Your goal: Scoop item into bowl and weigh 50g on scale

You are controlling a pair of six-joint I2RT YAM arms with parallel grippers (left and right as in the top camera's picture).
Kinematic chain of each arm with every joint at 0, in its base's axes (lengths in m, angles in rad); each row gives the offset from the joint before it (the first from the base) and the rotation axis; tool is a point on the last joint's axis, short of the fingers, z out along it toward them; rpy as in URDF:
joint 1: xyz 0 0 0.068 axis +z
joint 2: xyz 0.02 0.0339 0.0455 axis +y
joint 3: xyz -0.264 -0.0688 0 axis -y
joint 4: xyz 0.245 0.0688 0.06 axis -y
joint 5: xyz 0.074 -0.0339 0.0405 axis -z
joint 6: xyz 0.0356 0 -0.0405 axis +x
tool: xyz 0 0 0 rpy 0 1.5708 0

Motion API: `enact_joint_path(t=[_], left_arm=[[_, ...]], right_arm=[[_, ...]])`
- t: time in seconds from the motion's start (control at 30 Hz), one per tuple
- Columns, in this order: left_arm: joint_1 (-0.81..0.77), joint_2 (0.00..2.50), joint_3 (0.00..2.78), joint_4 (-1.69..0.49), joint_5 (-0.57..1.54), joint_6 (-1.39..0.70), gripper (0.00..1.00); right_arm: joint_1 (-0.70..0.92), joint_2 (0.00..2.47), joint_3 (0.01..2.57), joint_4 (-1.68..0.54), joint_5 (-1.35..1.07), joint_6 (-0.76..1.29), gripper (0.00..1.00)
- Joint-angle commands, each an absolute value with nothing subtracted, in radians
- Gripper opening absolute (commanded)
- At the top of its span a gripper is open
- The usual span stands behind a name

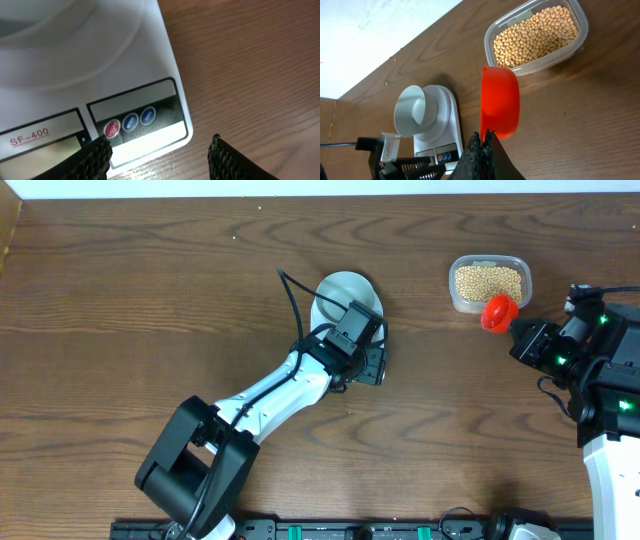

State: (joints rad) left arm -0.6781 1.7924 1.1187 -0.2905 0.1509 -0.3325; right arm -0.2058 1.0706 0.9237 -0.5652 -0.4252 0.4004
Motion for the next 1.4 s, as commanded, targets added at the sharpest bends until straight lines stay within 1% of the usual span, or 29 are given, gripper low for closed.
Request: enact_joint_path(t=[0.0, 0.57, 1.37], left_arm=[[-0.68, 1.811, 1.117, -0.276, 0.138, -0.307, 0.64], [-0.68, 1.874, 1.117, -0.248, 0.138, -0.307, 0.64], [-0.68, 1.897, 1.117, -0.244, 0.138, -0.308, 0.64]], right_arm=[[-0.212, 1.062, 0.949, -0.57, -0.42, 0.384, 0.01], [-0.212, 1.062, 0.949, -0.588, -0.409, 0.376, 0.01], [-0.212, 1.062, 0.949, -0.599, -0.398, 0.365, 0.01]])
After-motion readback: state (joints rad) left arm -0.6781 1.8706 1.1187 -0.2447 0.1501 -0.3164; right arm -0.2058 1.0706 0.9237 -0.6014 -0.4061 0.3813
